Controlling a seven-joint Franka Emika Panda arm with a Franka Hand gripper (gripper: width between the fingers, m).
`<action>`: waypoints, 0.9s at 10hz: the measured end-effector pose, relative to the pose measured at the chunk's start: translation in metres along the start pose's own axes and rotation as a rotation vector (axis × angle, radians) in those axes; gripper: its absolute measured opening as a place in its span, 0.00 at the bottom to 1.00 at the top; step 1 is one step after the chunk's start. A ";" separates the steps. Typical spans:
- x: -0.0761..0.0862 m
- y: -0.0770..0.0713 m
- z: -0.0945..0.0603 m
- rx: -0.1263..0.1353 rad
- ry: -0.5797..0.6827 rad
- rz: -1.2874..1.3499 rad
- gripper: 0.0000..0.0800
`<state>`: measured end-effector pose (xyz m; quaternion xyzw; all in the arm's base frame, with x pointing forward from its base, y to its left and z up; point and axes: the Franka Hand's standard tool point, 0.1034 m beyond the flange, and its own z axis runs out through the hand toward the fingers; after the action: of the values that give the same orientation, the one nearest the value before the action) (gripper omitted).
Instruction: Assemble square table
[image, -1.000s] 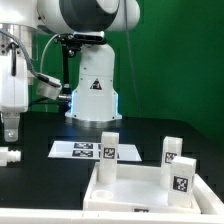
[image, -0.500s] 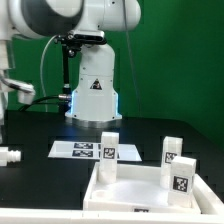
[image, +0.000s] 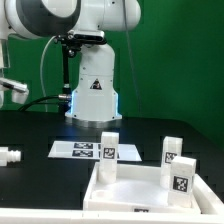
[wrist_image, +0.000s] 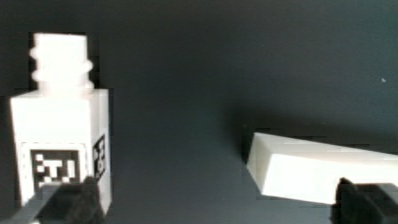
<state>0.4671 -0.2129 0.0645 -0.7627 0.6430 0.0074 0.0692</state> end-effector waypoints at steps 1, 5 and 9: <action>0.002 0.018 0.008 -0.017 -0.039 0.041 0.81; 0.006 0.055 0.034 -0.086 -0.079 0.090 0.81; 0.008 0.062 0.046 -0.117 -0.054 0.068 0.81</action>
Offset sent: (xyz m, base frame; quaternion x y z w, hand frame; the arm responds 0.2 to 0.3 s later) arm -0.0285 0.0085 -0.0341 -0.0094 -0.0378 0.0480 0.9981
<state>0.4112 -0.2256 0.0122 -0.7427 0.6648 0.0678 0.0414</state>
